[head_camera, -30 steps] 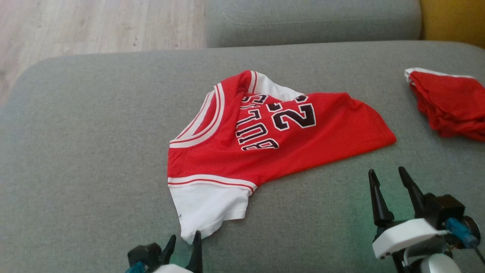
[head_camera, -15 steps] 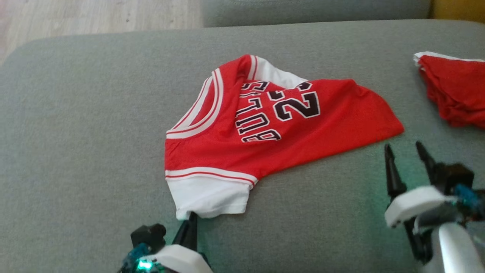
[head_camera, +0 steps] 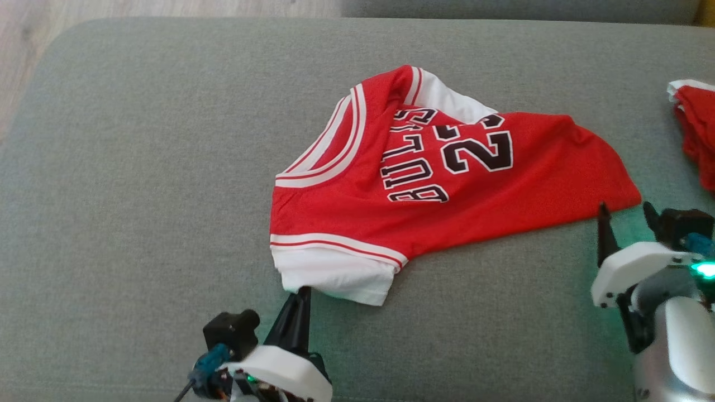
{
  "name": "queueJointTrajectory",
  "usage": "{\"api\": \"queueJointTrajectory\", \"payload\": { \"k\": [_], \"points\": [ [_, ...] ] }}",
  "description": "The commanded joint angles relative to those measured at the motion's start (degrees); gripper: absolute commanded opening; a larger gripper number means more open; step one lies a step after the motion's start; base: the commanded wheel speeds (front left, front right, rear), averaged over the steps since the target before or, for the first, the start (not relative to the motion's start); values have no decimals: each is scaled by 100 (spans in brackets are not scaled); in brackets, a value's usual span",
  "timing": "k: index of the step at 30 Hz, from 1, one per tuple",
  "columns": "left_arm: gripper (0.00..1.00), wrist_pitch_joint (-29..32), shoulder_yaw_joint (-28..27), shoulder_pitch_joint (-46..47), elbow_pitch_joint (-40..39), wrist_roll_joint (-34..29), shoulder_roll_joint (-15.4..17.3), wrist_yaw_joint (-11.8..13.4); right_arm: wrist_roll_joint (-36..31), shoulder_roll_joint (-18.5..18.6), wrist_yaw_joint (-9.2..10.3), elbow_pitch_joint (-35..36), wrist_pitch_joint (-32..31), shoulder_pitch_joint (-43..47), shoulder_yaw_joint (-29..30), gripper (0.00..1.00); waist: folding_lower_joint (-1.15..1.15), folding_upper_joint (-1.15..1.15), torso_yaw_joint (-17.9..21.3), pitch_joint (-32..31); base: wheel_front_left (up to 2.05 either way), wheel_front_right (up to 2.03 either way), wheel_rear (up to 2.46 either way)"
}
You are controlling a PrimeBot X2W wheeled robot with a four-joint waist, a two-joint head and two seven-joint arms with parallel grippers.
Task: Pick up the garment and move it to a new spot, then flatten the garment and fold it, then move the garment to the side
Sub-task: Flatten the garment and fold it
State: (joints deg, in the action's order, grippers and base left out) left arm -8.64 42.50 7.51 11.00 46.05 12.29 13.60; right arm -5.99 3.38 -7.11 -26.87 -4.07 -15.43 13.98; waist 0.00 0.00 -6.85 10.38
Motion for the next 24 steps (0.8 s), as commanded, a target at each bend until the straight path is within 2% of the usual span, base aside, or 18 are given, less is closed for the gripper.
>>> {"api": "queueJointTrajectory", "payload": {
  "k": [1, 10, 17, 21, 22, 23, 24],
  "points": [
    [0, -39, -152, 229, -273, -76, 107, 23, -28, 142, -37, 79, 3, -301, -43, 100, 0, 0, -35, 18, 0, 0, 0],
    [0, 70, -156, 81, -996, -201, 401, 262, -19, 373, -37, -704, -178, -681, 229, 100, 0, 0, -164, 50, 0, 0, 0],
    [0, 116, -182, 23, -1189, -222, 506, 371, -40, 488, -37, -1130, -223, -938, 344, 100, 0, 0, -237, 69, 0, 0, 0],
    [0, 124, -215, -7, -1243, -222, 563, 428, 36, 511, -37, -1533, -525, -1087, 254, 100, 0, 0, -263, 73, 0, 0, 0],
    [0, 122, -224, -16, -1251, -217, 574, 437, 116, 497, -37, -1619, -614, -1110, 227, 88, 0, 0, -262, 63, 0, 0, 0],
    [0, 120, -235, -27, -1257, -211, 585, 446, 211, 484, -37, -1686, -677, -1133, 200, 71, 0, 0, -257, 48, 0, 0, 0],
    [0, 106, -263, -51, -1266, -197, 605, 466, 423, 458, -37, -1764, -737, -1164, 125, 35, 0, 0, -231, 9, 0, 0, 0]
  ]
}}
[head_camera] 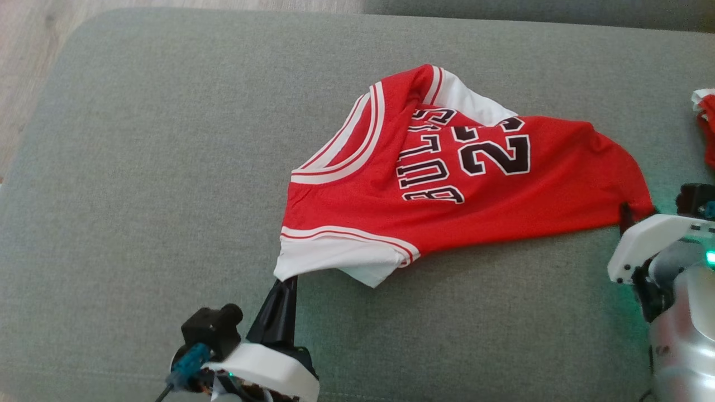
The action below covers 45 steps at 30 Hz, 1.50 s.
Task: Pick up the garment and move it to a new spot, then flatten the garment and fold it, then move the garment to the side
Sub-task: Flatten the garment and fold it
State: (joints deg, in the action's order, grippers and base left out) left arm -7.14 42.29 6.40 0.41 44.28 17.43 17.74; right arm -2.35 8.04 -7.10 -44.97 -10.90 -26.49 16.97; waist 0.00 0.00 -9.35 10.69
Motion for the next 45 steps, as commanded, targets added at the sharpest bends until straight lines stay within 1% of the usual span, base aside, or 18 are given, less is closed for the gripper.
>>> {"api": "queueJointTrajectory", "payload": {
  "k": [1, 2, 3, 4, 8, 10, 12, 14, 16, 19, 23, 26, 29, 33, 36, 39, 42, 45],
  "points": [
    [0, -45, -242, 60, -207, -20, 91, 52, 58, -8, -39, 46, -54, -58, -173, 35, 0, 0, 19, -22, 0, 0, 0],
    [0, -56, -258, 53, -214, -14, 98, 60, 165, -17, -39, 29, -54, -69, -195, 24, 0, 0, 38, -46, 0, 0, 0],
    [0, -67, -273, 50, -223, -6, 103, 66, 263, -18, -39, 21, -38, -79, -229, 5, 0, 0, 56, -69, 0, 0, 0],
    [0, -83, -287, 54, -235, -6, 109, 67, 346, -12, -39, 32, 2, -92, -275, 0, 0, 0, 79, -95, 0, 0, 0],
    [0, -112, -347, 113, -311, 5, 137, 60, 664, 6, -39, 187, 177, -148, -529, 0, 0, 0, 192, -234, 0, 0, 0],
    [0, -127, -407, 190, -419, 27, 154, 33, 947, -27, -39, 369, 223, -167, -695, 0, 0, 0, 258, -335, 0, 0, 0],
    [0, -118, -486, 316, -595, 55, 197, -21, 1255, -5, -39, 641, 218, -146, -935, 0, 0, 0, 318, -469, 0, 0, 0],
    [0, -107, -638, 485, -826, 81, 278, -37, 1494, 114, -39, 1041, 186, -69, -1191, 0, 0, 0, 386, -627, 0, 0, 0],
    [0, -49, -797, 725, -1080, 32, 448, -43, 1717, 246, -39, 1523, 137, 45, -1409, 0, 0, 0, 459, -804, 0, 0, 0],
    [0, 154, -1035, 1182, -1471, -98, 799, -47, 2113, 390, -39, 2416, -61, 219, -1632, 0, 0, 0, 573, -1081, 0, 0, 0],
    [0, 563, -1362, 1947, -2022, -250, 1259, -64, 2507, 519, -39, 3835, -453, 396, -1658, 0, 0, 0, 726, -1326, 0, 0, 0],
    [0, 931, -1528, 2588, -2307, -312, 1512, -136, 2709, 493, -39, 4860, -796, 477, -1512, 0, 0, 0, 836, -1471, 0, 0, 0],
    [0, 1292, -1623, 3249, -2413, -385, 1718, -256, 2793, 409, -39, 5741, -1182, 478, -1350, 0, 0, 0, 947, -1564, 0, 0, 0],
    [0, 1662, -1675, 4051, -2265, -427, 1839, -438, 2833, 284, -39, 6524, -1726, 308, -1188, 0, 0, 0, 1086, -1601, 0, 0, 0],
    [0, 1872, -1615, 4491, -1973, -410, 1825, -590, 2741, 260, -39, 6770, -2087, 115, -1088, 0, 0, 0, 1163, -1540, 0, 0, 0],
    [0, 1973, -1544, 4711, -1689, -426, 1790, -667, 2637, 266, -39, 6752, -2272, -19, -1060, 0, 0, 0, 1195, -1452, 0, 0, 0],
    [0, 2083, -1377, 4971, -1141, -478, 1723, -822, 2504, 258, -39, 6485, -2445, -245, -1092, 0, 0, 0, 1226, -1248, 0, 0, 0],
    [0, 2121, -1235, 5271, -511, -576, 1648, -986, 2312, 259, -39, 6003, -2447, -566, -1187, 0, 0, 0, 1254, -948, 0, 0, 0]
  ]
}}
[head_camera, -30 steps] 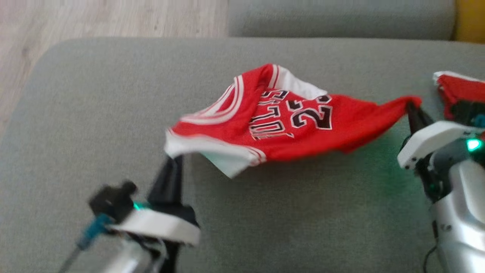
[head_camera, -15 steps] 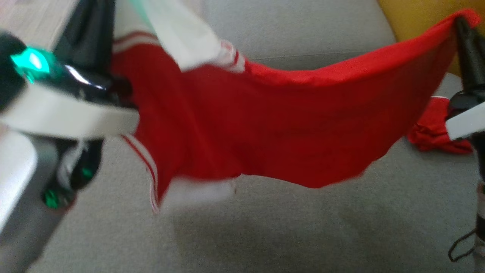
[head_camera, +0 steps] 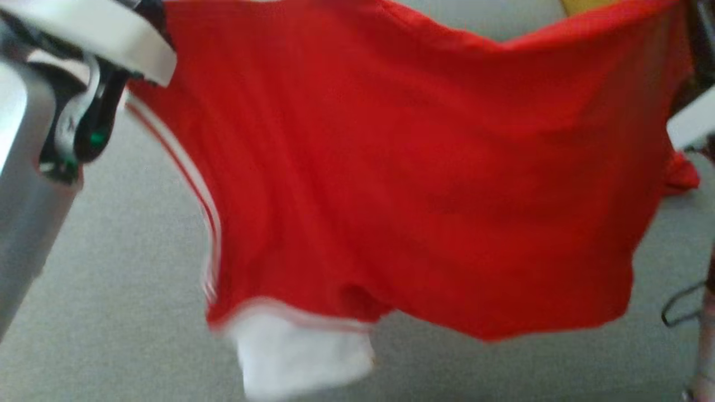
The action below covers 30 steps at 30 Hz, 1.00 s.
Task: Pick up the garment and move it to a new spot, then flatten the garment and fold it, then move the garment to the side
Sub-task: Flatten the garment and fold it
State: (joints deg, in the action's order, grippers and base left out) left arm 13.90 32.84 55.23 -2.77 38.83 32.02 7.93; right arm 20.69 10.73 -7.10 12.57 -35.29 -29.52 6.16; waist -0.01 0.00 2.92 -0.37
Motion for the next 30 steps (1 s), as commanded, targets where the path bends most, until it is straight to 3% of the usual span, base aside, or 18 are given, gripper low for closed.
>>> {"api": "queueJointTrajectory", "payload": {
  "k": [1, 6, 16, 23, 30],
  "points": [
    [0, 27, -254, 529, -1, -78, 160, -52, -37, -35, -39, 66, 20, -417, -132, 0, 1, 0, 32, 312, 0, 0, 0],
    [0, -294, -106, 1693, 1264, -570, -100, -333, -587, -149, -39, -1382, 606, -1826, -318, 0, 1, 0, 61, 1053, 0, 0, 0],
    [0, -1505, 150, 3210, 3000, -1305, -745, -576, -2309, -564, -39, -3982, 2155, -4032, -66, 0, 1, 0, -159, 1972, 0, 0, 0],
    [0, -2213, 263, 2973, 3619, -1189, -1130, -768, -3105, -702, -39, -5030, 3009, -4252, 136, 0, 1, 0, -426, 2937, 0, 0, 0],
    [0, -2714, 287, 2137, 3774, -926, -1291, -969, -3180, -768, -39, -5914, 3811, -3877, 154, 0, 1, 0, -516, 3374, 0, 0, 0]
  ]
}}
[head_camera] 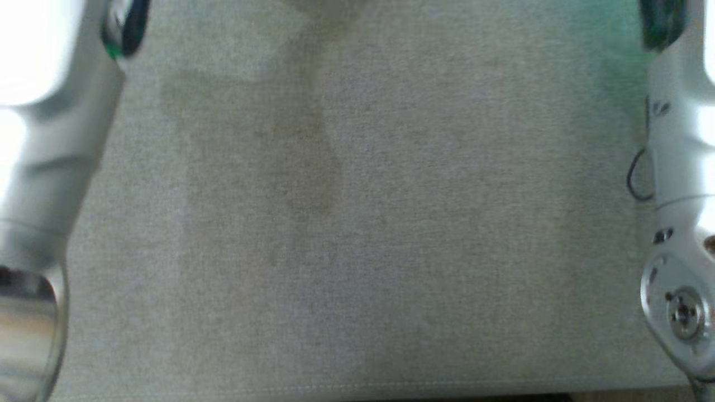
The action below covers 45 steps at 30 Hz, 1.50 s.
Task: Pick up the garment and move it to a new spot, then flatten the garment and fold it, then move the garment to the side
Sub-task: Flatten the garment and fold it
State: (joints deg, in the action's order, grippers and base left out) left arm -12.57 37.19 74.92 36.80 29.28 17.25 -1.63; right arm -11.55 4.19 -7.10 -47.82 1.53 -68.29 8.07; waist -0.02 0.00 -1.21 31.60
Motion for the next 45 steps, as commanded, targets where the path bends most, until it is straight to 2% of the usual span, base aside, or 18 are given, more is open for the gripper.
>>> {"api": "queueJointTrajectory", "payload": {
  "k": [1, 7, 11, 16, 21, 26, 31, 35, 40, 45],
  "points": [
    [0, -110, -169, 35, -222, 66, 182, -24, 89, -119, -39, 33, 233, 54, -39, 0, 2, 0, -104, 181, 0, 0, 0],
    [0, -215, -342, -696, -673, 217, 317, -36, 377, -128, -39, -248, 720, 374, -203, 0, 2, 0, -87, 84, 0, 0, 0],
    [0, -235, -491, -1509, -1308, 291, 561, 42, 718, -130, -39, -258, 989, 746, -319, 0, 2, 0, -34, -144, 0, 0, 0],
    [0, -240, -626, -2979, -2369, 377, 777, 316, 1191, -130, -39, 10, 1165, 1569, -343, 0, 2, 0, -22, -671, 0, 0, 0],
    [0, -241, -594, -4511, -3332, 378, 1033, 684, 1629, -131, -39, 572, 1114, 2727, -320, 0, 2, 0, -20, -1354, 0, 0, 0],
    [0, -159, -442, -5852, -4254, 455, 1288, 1055, 2012, -131, -39, 1527, 670, 4113, -312, 0, 2, 0, -45, -2057, 0, 0, 0],
    [0, 36, -347, -6940, -5120, 535, 1632, 1442, 2273, -131, -39, 2841, -97, 5546, -281, 0, 2, 0, -87, -2620, 0, 0, 0],
    [0, 268, -232, -7569, -5660, 587, 1904, 1638, 2344, -131, -39, 3914, -797, 6452, -212, 0, 2, 0, -133, -2915, 0, 0, 0],
    [0, 388, -134, -7910, -5875, 710, 1944, 1736, 2333, -131, -39, 4724, -1518, 7045, -160, 0, 2, 0, -191, -3019, 0, 0, 0],
    [0, 359, 0, -7868, -5542, 838, 1747, 1593, 2368, -131, -39, 4830, -1816, 7139, -76, 0, 2, 0, -230, -2910, 0, 0, 0]
  ]
}}
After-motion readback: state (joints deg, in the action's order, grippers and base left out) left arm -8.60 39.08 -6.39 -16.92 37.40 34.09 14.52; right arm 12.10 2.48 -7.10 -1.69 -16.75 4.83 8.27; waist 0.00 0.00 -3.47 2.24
